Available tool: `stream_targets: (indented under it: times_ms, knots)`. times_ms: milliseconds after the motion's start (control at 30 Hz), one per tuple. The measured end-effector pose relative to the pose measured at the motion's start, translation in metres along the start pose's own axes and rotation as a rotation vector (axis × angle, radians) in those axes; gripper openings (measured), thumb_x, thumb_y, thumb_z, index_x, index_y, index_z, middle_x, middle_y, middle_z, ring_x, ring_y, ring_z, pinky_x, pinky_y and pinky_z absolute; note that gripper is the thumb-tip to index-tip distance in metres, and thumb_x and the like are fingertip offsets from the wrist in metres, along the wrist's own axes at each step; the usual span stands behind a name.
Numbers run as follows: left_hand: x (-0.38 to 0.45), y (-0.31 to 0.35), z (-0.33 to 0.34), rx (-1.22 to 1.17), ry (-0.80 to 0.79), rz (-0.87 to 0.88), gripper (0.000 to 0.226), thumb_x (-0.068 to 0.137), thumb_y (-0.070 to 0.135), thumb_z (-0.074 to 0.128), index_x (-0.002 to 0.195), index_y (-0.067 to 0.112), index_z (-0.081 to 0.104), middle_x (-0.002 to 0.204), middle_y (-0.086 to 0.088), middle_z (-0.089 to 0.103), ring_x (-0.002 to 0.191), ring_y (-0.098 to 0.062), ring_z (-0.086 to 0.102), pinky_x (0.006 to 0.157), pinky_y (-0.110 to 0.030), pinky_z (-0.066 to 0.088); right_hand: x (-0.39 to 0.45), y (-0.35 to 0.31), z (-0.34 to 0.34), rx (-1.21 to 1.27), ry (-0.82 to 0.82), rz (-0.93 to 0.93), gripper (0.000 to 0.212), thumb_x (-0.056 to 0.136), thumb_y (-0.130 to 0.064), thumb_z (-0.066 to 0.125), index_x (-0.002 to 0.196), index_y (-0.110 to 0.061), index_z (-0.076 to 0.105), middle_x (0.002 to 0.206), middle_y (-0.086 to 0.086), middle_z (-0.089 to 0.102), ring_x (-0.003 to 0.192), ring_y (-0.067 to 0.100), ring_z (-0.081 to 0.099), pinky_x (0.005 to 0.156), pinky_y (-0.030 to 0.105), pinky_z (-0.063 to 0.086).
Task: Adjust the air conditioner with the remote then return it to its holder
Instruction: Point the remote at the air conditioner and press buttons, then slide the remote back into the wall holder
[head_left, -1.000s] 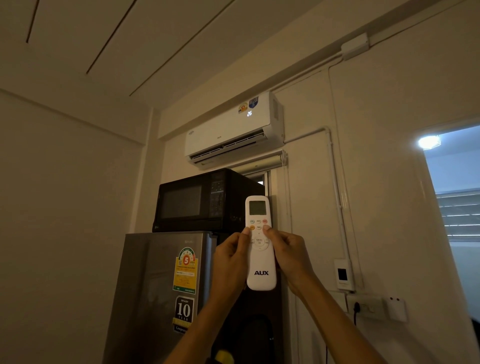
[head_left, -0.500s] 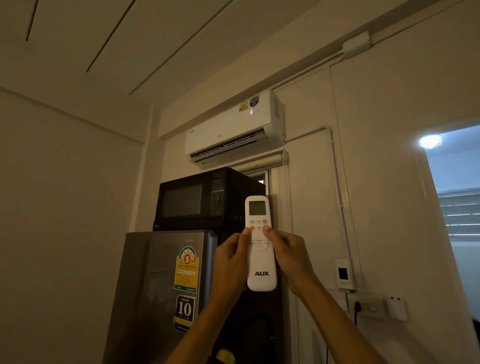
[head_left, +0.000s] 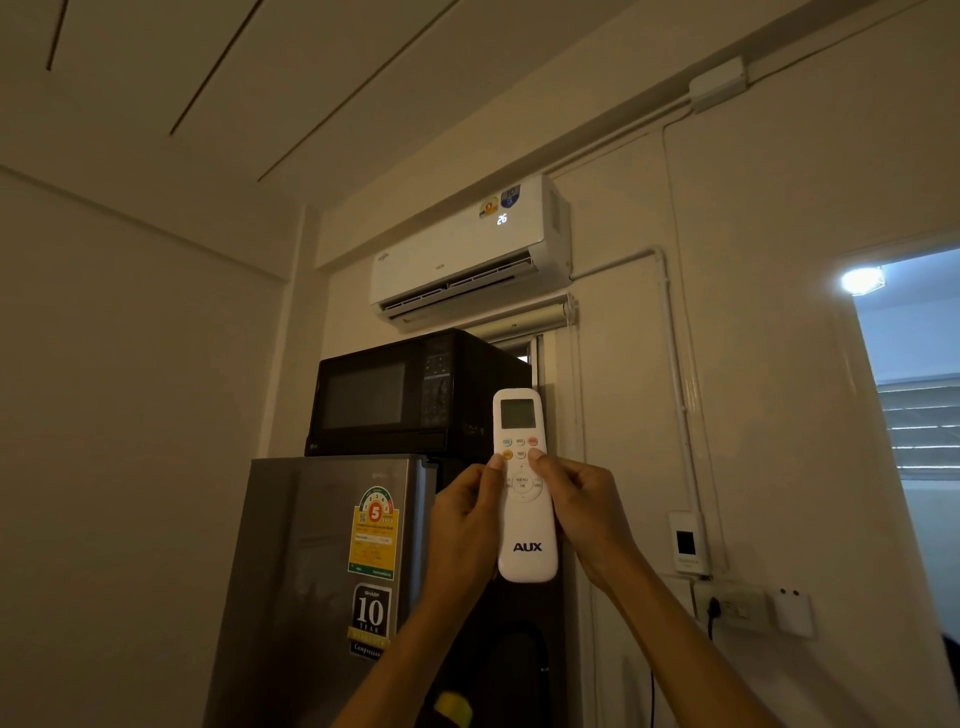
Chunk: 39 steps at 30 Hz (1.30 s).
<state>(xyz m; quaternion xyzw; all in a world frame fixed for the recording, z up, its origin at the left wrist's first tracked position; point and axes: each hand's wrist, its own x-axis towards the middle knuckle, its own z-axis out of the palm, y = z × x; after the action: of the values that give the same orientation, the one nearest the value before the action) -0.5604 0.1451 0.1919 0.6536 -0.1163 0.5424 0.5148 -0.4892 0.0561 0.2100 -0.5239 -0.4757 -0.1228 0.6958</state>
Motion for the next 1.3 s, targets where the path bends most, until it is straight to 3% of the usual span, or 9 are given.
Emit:
stream_targets:
  times_ms: [167, 333, 567, 700, 967, 1200, 1300]
  knots:
    - [-0.009, -0.011, 0.001, 0.019, -0.041, 0.019, 0.015, 0.090, 0.024, 0.043, 0.084, 0.025, 0.056, 0.083, -0.002, 0.068, 0.069, -0.009, 0.070, 0.055, -0.017, 0.056, -0.012, 0.009, -0.008, -0.024, -0.020, 0.011, 0.006, 0.086, -0.030, 0.054, 0.081, -0.031, 0.059, 0.085, -0.008, 0.067, 0.074, 0.009, 0.068, 0.058, 0.019, 0.057]
    - [-0.024, -0.029, 0.000, 0.016, -0.082, 0.008, 0.024, 0.078, 0.042, 0.043, 0.084, 0.024, 0.057, 0.085, -0.001, 0.068, 0.076, -0.014, 0.070, 0.061, -0.022, 0.057, -0.029, 0.019, -0.015, -0.070, -0.036, 0.034, 0.007, 0.085, -0.029, 0.056, 0.080, -0.033, 0.059, 0.086, -0.011, 0.067, 0.076, 0.009, 0.068, 0.056, 0.017, 0.055]
    - [-0.060, -0.058, 0.005, -0.003, -0.157, -0.043, 0.016, 0.089, 0.030, 0.041, 0.087, 0.025, 0.056, 0.085, 0.003, 0.067, 0.076, -0.009, 0.069, 0.060, -0.018, 0.056, -0.062, 0.043, -0.033, -0.147, -0.034, 0.141, 0.017, 0.085, -0.027, 0.056, 0.092, -0.015, 0.065, 0.080, -0.005, 0.068, 0.058, 0.001, 0.067, 0.043, 0.009, 0.044]
    - [-0.076, -0.077, 0.016, 0.014, -0.184, -0.091, 0.019, 0.085, 0.037, 0.040, 0.087, 0.025, 0.055, 0.085, 0.003, 0.067, 0.077, -0.009, 0.069, 0.062, -0.019, 0.057, -0.079, 0.060, -0.047, -0.209, -0.013, 0.193, 0.024, 0.086, -0.029, 0.054, 0.098, -0.011, 0.065, 0.080, -0.001, 0.069, 0.055, 0.004, 0.066, 0.042, 0.011, 0.043]
    - [-0.099, -0.125, 0.066, 0.018, -0.257, -0.163, 0.013, 0.091, 0.030, 0.041, 0.088, 0.028, 0.054, 0.084, 0.011, 0.066, 0.078, -0.001, 0.068, 0.061, -0.014, 0.055, -0.100, 0.098, -0.096, -0.240, 0.054, 0.280, 0.022, 0.089, -0.025, 0.052, 0.100, -0.011, 0.064, 0.076, -0.004, 0.066, 0.051, -0.003, 0.062, 0.042, 0.008, 0.041]
    - [-0.103, -0.173, 0.136, 0.059, -0.269, -0.185, 0.012, 0.090, 0.036, 0.041, 0.085, 0.038, 0.052, 0.083, 0.012, 0.067, 0.077, -0.005, 0.069, 0.063, -0.024, 0.059, -0.092, 0.138, -0.164, -0.290, 0.083, 0.332, 0.026, 0.090, -0.025, 0.051, 0.102, -0.006, 0.064, 0.073, 0.001, 0.068, 0.045, 0.004, 0.059, 0.038, 0.014, 0.041]
    - [-0.099, -0.192, 0.171, 0.069, -0.273, -0.182, 0.013, 0.092, 0.033, 0.041, 0.089, 0.031, 0.054, 0.085, 0.009, 0.067, 0.078, -0.006, 0.069, 0.063, -0.024, 0.059, -0.081, 0.151, -0.198, -0.289, 0.068, 0.358, 0.025, 0.090, -0.024, 0.050, 0.102, -0.007, 0.063, 0.071, -0.001, 0.066, 0.046, 0.003, 0.059, 0.040, 0.014, 0.042]
